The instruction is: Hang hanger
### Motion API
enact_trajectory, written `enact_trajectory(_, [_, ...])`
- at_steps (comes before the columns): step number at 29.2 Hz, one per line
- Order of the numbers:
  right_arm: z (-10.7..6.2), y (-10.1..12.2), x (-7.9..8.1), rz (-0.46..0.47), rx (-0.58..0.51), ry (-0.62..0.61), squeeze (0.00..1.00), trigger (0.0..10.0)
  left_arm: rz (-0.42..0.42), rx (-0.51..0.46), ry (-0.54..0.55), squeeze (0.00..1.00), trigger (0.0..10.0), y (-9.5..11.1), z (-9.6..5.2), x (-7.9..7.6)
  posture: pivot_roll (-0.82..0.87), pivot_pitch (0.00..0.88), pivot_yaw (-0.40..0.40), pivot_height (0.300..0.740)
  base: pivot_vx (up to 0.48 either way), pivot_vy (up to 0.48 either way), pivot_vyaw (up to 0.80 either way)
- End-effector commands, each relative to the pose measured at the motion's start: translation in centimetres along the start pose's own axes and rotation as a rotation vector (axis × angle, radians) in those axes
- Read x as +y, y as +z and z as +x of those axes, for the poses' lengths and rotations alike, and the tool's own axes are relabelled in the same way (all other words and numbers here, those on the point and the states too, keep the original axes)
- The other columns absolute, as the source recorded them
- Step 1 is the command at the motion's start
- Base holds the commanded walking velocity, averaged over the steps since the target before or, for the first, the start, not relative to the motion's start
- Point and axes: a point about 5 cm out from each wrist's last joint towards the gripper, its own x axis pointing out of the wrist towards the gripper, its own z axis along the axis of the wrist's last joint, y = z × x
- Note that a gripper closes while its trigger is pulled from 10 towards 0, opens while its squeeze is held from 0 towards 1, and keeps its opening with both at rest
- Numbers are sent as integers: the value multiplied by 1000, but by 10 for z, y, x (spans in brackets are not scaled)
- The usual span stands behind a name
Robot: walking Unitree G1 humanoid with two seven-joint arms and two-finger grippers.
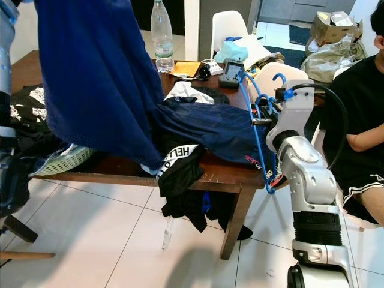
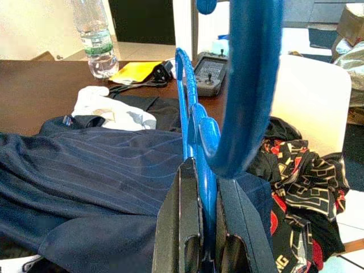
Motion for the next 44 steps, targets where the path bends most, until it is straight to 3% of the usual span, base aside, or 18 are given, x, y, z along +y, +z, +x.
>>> enact_trajectory(1, [1,0,2,-9,-5,-1,0,10000,2,24,40,0,39,-6,-6,10,81,52,-14,740,0,0,0])
enact_trajectory(6, [1,-1,0,-10,-2,-3,0,10000,39,67,106,0,0,-15,-14,27,82,55,-15,740,0,0,0])
enact_trajectory(13, [2,-1,1,-9,-3,1,0,10000,24,-55,119,0,0,17,-11,38,86,55,-21,740,0,0,0])
enact_trajectory(14, [3,-1,1,-9,-3,3,0,10000,-27,-117,98,0,0,32,-9,39,86,56,-21,740,0,0,0])
enact_trajectory(15, [3,-1,2,-7,-4,5,0,10000,-156,-270,42,0,0,68,-5,40,87,56,-22,740,0,0,0])
enact_trajectory(16, [3,-1,2,-7,-4,6,0,10000,-204,-327,17,0,0,82,-5,40,87,56,-22,740,0,0,0])
enact_trajectory(18, [3,-1,2,-7,-4,6,0,10000,-204,-327,17,0,0,82,-5,40,87,56,-22,740,0,0,0])
enact_trajectory(24, [3,0,2,-3,-6,10,0,10000,-360,-503,14,0,0,134,-3,60,94,56,-23,740,0,0,0])
enact_trajectory(28, [3,0,2,-2,-6,11,0,10000,-348,-528,24,0,0,141,-5,62,95,56,-22,740,0,0,0])
enact_trajectory(29, [3,0,2,-1,-6,12,0,10000,-310,-539,47,0,0,144,-8,64,95,57,-22,740,0,0,0])
enact_trajectory(37, [3,-1,3,-4,-2,19,0,10000,-307,-486,125,0,0,133,-12,74,91,60,-28,740,0,0,0])
enact_trajectory(44, [3,0,3,-6,-1,24,0,10000,-303,-468,125,0,0,129,-11,74,90,60,-28,740,0,0,0])
